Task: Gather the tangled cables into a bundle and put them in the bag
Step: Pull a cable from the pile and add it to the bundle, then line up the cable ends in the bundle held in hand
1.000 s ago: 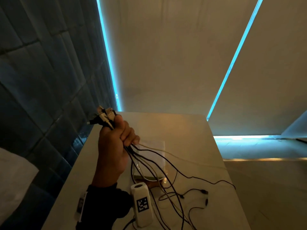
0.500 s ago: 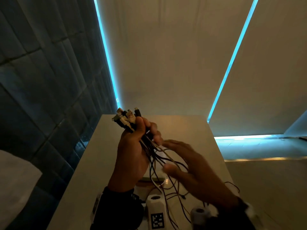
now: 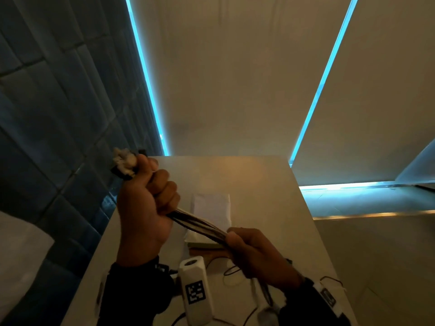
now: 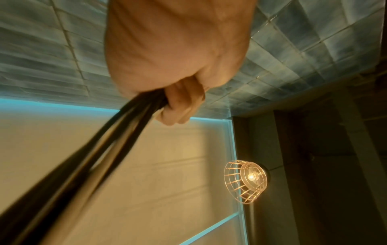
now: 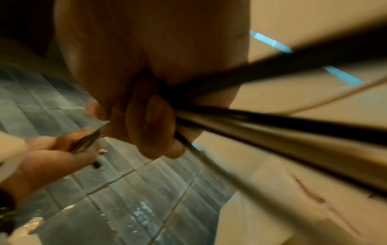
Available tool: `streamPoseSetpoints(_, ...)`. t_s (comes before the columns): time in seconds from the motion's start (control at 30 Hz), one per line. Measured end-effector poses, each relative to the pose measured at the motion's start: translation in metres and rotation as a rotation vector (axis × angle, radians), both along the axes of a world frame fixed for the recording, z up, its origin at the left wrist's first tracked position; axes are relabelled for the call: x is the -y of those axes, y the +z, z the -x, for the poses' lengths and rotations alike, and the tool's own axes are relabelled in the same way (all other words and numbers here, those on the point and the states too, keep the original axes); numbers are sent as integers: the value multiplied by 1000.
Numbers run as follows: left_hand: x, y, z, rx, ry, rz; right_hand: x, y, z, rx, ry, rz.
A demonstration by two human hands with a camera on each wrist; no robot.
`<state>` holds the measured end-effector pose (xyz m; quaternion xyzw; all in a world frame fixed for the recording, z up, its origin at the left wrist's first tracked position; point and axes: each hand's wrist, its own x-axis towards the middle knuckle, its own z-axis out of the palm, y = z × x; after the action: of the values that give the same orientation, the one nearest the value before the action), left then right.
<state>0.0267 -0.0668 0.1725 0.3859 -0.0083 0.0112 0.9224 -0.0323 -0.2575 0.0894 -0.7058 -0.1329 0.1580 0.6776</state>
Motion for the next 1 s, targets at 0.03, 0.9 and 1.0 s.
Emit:
streamPoseSetpoints(0.03,-4,1,0,8,18,4,11,-4,3,-7,-25,36)
streamPoseSetpoints(0.9,-9,12,-1,85,-149,-33,149,-136,16,-259,-582,882)
streamPoseSetpoints(1.0,3,10,0,58,-200,-39,163,-153,-15,-355,-621,980)
